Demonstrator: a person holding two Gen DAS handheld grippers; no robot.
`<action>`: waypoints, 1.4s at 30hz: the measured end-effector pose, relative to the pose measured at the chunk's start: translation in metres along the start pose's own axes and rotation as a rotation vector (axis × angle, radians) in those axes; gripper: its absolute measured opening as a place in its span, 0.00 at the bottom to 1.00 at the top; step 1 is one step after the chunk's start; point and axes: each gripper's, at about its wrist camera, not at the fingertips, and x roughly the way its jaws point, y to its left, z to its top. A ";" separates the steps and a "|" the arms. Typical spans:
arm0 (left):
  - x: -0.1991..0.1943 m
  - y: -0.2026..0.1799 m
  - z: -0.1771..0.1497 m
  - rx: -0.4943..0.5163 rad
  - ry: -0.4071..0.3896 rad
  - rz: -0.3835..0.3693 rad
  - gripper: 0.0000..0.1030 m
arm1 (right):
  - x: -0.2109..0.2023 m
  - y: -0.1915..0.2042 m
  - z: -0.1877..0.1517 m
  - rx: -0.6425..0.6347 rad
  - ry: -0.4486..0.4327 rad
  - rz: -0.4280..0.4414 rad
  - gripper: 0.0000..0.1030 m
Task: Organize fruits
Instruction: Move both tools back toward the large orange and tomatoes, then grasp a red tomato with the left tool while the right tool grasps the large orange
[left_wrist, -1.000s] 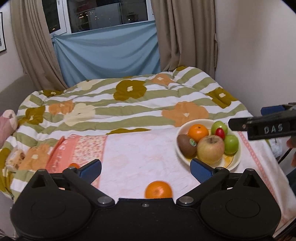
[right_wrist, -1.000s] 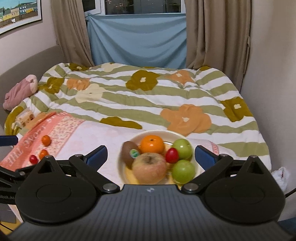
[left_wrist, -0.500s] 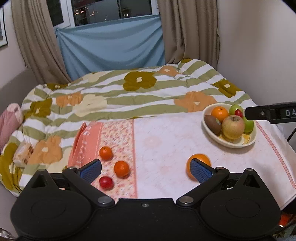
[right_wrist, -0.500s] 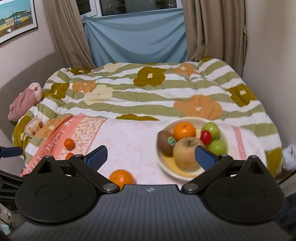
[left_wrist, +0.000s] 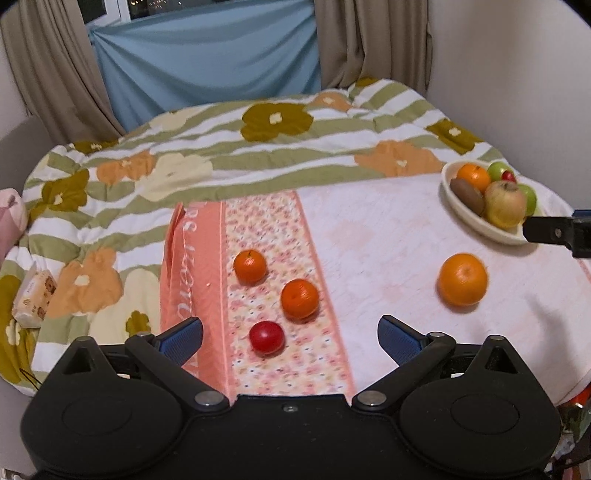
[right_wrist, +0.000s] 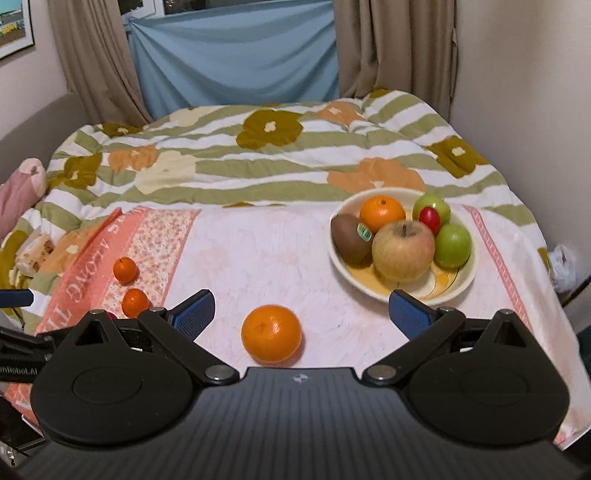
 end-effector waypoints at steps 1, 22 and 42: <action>0.004 0.003 -0.001 0.004 0.009 -0.003 0.97 | 0.004 0.003 -0.003 0.002 0.006 -0.001 1.00; 0.091 0.026 -0.010 0.075 0.178 -0.075 0.58 | 0.078 0.033 -0.031 0.054 0.100 -0.083 1.00; 0.094 0.029 -0.010 0.056 0.173 -0.104 0.36 | 0.103 0.043 -0.029 0.003 0.153 -0.071 0.98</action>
